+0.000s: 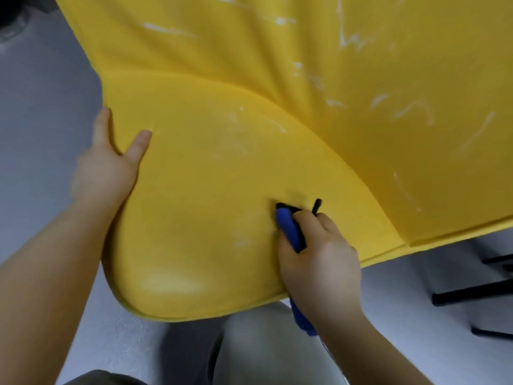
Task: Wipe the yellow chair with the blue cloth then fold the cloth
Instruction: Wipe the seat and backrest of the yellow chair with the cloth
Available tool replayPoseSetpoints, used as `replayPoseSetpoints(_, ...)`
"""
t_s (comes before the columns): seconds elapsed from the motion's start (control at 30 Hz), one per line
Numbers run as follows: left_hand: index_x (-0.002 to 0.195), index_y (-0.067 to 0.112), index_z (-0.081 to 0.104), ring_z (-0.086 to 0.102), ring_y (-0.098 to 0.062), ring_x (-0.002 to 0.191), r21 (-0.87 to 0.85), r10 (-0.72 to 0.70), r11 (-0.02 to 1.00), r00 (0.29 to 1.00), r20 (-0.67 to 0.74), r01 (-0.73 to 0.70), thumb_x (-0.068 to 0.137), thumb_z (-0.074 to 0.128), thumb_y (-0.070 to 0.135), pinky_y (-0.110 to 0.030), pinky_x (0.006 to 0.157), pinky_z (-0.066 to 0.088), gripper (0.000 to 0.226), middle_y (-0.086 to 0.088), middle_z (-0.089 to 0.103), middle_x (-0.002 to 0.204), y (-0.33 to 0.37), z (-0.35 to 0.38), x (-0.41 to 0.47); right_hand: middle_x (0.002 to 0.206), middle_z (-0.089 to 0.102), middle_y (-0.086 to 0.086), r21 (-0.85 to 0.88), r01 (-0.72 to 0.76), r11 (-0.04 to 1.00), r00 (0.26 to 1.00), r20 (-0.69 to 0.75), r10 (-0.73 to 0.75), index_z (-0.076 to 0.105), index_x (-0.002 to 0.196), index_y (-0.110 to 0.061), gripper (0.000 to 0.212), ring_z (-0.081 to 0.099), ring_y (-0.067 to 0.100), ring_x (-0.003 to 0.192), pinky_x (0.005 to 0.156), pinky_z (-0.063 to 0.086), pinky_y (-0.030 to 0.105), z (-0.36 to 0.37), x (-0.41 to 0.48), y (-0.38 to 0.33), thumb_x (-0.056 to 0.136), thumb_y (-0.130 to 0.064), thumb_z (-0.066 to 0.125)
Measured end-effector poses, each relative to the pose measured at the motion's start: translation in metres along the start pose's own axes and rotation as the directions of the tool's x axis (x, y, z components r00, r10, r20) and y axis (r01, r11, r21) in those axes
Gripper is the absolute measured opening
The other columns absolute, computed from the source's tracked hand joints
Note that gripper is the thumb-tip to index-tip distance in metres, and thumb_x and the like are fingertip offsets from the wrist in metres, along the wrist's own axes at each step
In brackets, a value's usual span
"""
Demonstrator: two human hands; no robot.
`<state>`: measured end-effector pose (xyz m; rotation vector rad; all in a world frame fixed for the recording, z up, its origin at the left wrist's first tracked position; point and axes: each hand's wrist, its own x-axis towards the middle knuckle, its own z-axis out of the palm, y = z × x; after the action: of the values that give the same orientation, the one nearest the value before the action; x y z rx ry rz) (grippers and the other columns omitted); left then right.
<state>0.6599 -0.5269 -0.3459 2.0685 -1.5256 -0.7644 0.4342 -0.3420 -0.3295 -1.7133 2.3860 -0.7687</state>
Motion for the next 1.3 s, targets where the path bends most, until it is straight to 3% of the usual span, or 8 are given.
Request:
replayPoseSetpoints(0.13,0.154,0.029,0.021,0.038,-0.046,0.129,0.356,0.109,0.933,0.983,-0.146,-0.051,0.098,0.037,0.056,-0.056,0.102,0.032,0.064,-0.024,0.035,0.145,0.021,0.000,-0.019,0.074,0.049,-0.005,-0.017,-0.026,1.000,1.000,-0.016,0.025,0.060,0.091,-0.021,0.013,0.046,0.023,0.051,0.040,0.038,0.028,0.005,-0.001,-0.003,0.079,-0.027,0.056)
replayPoseSetpoints(0.27,0.147,0.021,0.043,0.034,-0.032,0.141,0.382,0.399,0.868,0.903,-0.160,-0.317,0.099,0.030,0.039,-0.053,0.108,0.027,0.053,-0.012,0.042,0.150,0.010,0.031,-0.100,0.080,0.050,-0.003,-0.054,-0.002,0.999,1.000,0.012,0.003,0.057,0.093,-0.021,0.012,0.050,0.028,0.058,0.044,0.044,0.033,-0.007,-0.002,0.000,0.085,-0.029,0.055)
replayPoseSetpoints(0.5,0.147,0.017,0.045,0.030,-0.029,0.145,0.442,0.422,0.842,0.888,-0.180,-0.310,0.100,0.030,0.032,-0.054,0.110,0.026,0.052,-0.008,0.040,0.154,0.000,0.046,-0.098,0.102,0.055,0.023,-0.284,-0.281,0.917,0.955,-0.176,0.239,0.050,0.087,-0.007,0.020,0.043,0.041,0.065,0.057,0.031,0.038,-0.043,0.056,0.042,0.093,-0.026,0.050)
replayPoseSetpoints(0.63,0.147,0.013,0.044,0.032,-0.033,0.144,0.528,0.451,0.797,0.871,-0.197,-0.293,0.102,0.029,0.029,-0.055,0.108,0.027,0.050,-0.013,0.041,0.152,0.000,0.051,-0.101,0.093,0.059,0.002,-0.082,-0.097,0.992,0.982,0.153,0.109,0.053,0.090,-0.021,0.016,0.056,0.031,0.078,0.062,0.042,0.037,-0.006,0.012,-0.037,0.093,-0.036,0.048)
replayPoseSetpoints(0.73,0.147,0.012,0.043,0.031,-0.033,0.144,0.558,0.452,0.782,0.869,-0.202,-0.277,0.103,0.027,0.028,-0.055,0.109,0.028,0.050,-0.013,0.041,0.153,0.000,0.052,-0.101,0.078,0.052,-0.009,-0.059,0.129,0.990,0.944,0.313,-0.104,0.054,0.088,-0.026,0.012,0.048,0.014,0.053,0.041,0.043,0.029,0.012,-0.018,-0.080,0.082,-0.030,0.064)
replayPoseSetpoints(0.87,0.147,0.014,0.044,0.030,-0.030,0.145,0.541,0.452,0.791,0.869,-0.202,-0.286,0.102,0.028,0.030,-0.053,0.110,0.027,0.050,-0.011,0.041,0.153,-0.003,0.051,-0.101,0.076,0.056,-0.003,-0.167,0.217,0.962,0.953,0.248,-0.172,0.061,0.089,-0.024,0.013,0.051,0.021,0.047,0.038,0.028,0.024,-0.001,-0.011,-0.050,0.078,-0.027,0.069)
replayPoseSetpoints(1.1,0.148,0.012,0.042,0.028,-0.031,0.146,0.540,0.450,0.793,0.869,-0.205,-0.282,0.102,0.027,0.031,-0.054,0.111,0.026,0.051,-0.012,0.039,0.154,-0.002,0.052,-0.103,0.080,0.046,0.011,-0.451,-0.085,0.889,0.996,-0.034,0.078,0.050,0.085,-0.009,0.028,0.044,0.035,0.058,0.052,0.035,0.033,-0.036,0.046,0.030,0.097,-0.034,0.043)
replayPoseSetpoints(1.3,0.147,0.012,0.043,0.030,-0.033,0.144,0.533,0.453,0.793,0.870,-0.192,-0.295,0.102,0.029,0.030,-0.055,0.110,0.026,0.051,-0.013,0.040,0.153,-0.002,0.051,-0.100,0.093,0.056,0.007,-0.246,0.258,0.934,0.956,0.204,-0.210,0.058,0.094,-0.018,0.012,0.056,0.039,0.067,0.051,0.033,0.033,0.013,0.043,-0.053,0.091,-0.028,0.053)
